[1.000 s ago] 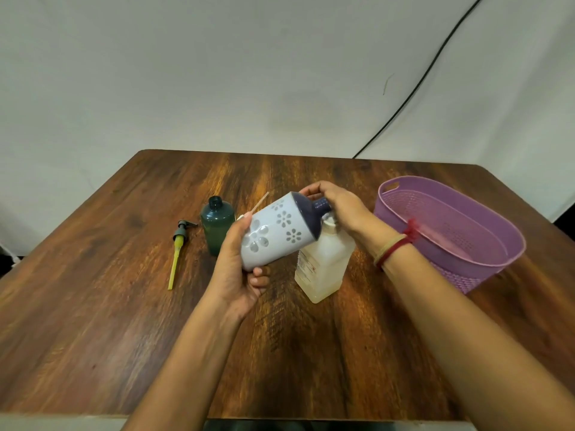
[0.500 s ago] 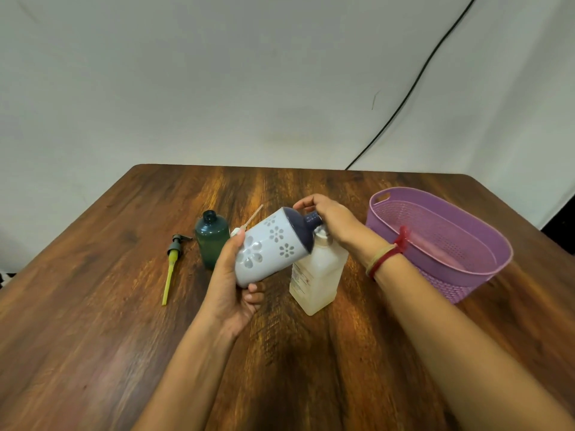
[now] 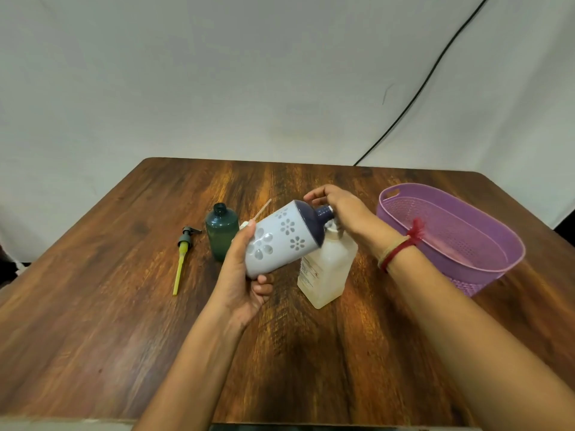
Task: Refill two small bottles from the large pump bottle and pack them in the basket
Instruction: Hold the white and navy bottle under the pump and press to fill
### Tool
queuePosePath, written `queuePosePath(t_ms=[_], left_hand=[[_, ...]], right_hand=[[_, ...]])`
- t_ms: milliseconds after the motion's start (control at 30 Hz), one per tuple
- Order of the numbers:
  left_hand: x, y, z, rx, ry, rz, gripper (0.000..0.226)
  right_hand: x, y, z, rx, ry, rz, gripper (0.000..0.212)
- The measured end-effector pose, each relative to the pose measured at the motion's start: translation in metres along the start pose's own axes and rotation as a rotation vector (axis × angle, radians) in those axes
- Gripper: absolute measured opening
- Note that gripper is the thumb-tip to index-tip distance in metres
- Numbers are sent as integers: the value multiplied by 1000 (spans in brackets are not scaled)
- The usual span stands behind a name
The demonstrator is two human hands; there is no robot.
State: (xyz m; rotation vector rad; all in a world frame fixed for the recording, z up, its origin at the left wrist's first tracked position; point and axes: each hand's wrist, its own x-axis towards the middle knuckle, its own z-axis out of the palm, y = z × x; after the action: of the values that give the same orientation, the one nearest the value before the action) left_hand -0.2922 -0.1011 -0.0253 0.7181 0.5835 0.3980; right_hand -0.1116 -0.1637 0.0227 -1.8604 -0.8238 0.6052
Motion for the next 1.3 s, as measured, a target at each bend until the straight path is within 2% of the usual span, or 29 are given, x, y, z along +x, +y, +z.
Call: queuePosePath(t_ms=[133, 300, 500, 667, 967, 1133, 1300], left_hand=[[1, 3, 2, -12, -33, 17, 42], [3, 1, -1, 13, -11, 23, 46], [0, 3, 1, 5, -32, 18, 40], [-1, 5, 4, 16, -22, 16, 37], [-3, 7, 2, 20, -22, 13, 37], [-1, 3, 2, 24, -2, -7, 38], [-3, 9, 4, 25, -2, 6, 35]], right_hand=[[-2, -3, -4, -17, -44, -14, 31], [-8, 9, 2, 43, 3, -44, 28], [-9, -5, -3, -12, -64, -17, 30], [-11, 4, -2, 52, -49, -61, 31], [-14, -11, -4, 5, -103, 18, 33], [-15, 0, 0, 47, -52, -32, 30], [-16, -11, -1, -9, -54, 1, 32]])
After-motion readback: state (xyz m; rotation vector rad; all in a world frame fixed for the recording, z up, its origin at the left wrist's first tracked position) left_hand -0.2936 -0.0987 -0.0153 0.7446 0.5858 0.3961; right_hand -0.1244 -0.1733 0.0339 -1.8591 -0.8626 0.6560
